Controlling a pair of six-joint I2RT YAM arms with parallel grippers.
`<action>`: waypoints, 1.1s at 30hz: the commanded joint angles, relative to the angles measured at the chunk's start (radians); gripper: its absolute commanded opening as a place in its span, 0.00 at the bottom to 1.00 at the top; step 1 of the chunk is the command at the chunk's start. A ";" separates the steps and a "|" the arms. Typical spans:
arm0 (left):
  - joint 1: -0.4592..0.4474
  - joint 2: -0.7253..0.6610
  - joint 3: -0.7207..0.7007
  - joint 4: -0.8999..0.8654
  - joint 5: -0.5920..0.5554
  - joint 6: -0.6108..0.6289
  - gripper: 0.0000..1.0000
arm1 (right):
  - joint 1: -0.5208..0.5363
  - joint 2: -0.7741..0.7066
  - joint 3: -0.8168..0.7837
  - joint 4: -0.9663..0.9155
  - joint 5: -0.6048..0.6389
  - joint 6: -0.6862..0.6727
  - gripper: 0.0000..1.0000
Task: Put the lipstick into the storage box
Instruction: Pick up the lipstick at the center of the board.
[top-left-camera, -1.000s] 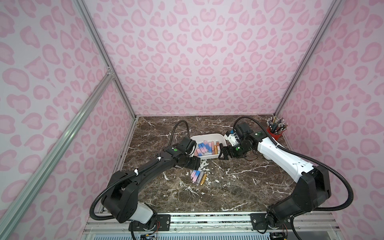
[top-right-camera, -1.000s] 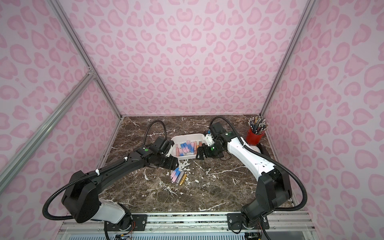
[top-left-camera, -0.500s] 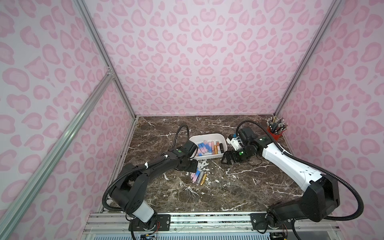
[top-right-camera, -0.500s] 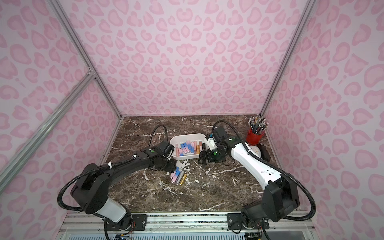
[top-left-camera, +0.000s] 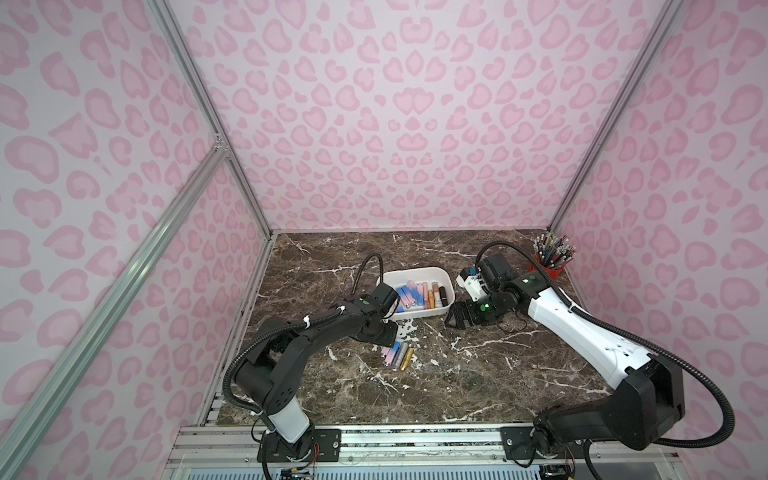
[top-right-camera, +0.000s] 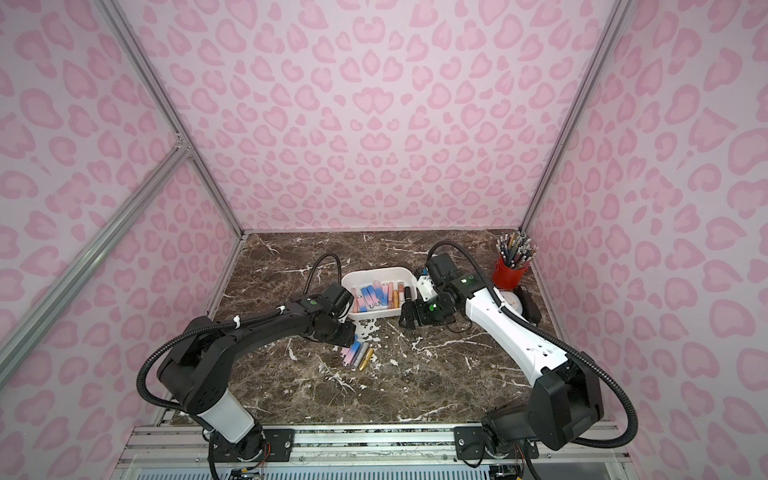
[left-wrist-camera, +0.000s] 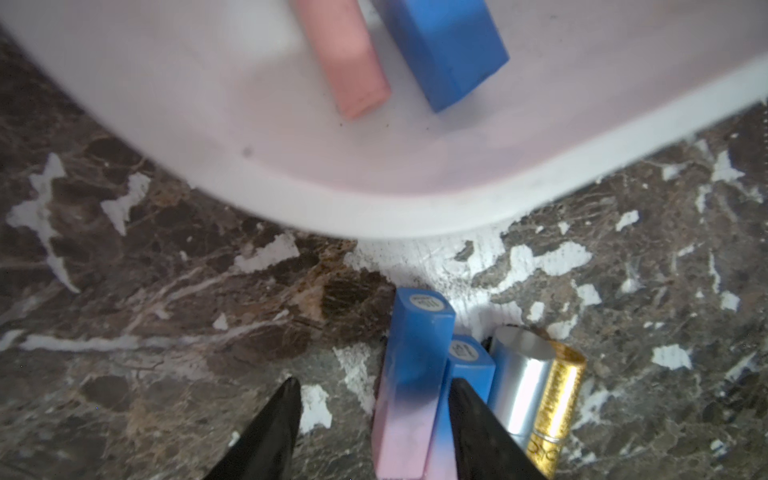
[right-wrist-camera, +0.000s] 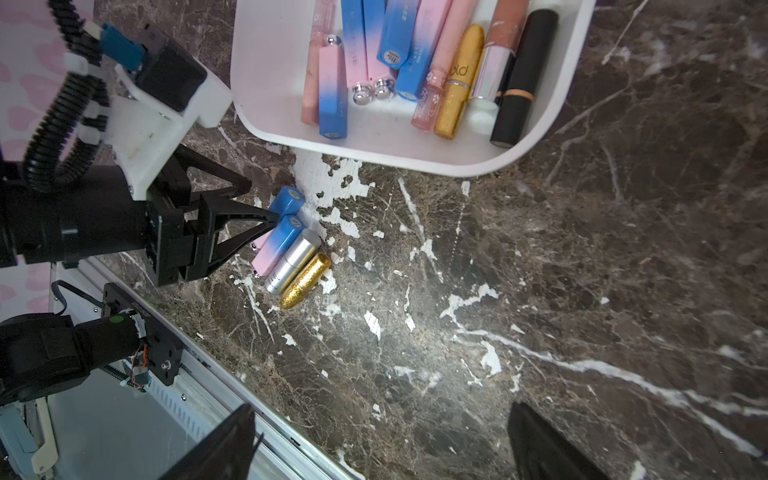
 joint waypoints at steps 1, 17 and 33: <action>-0.002 0.009 0.007 0.011 0.008 0.009 0.59 | 0.001 -0.005 -0.008 -0.022 0.020 0.000 0.97; -0.004 0.023 0.000 0.023 -0.013 0.012 0.55 | 0.001 0.024 0.014 -0.037 0.016 -0.015 0.96; -0.004 0.009 -0.001 0.018 -0.008 0.006 0.45 | 0.000 0.017 -0.031 -0.050 0.016 -0.018 0.95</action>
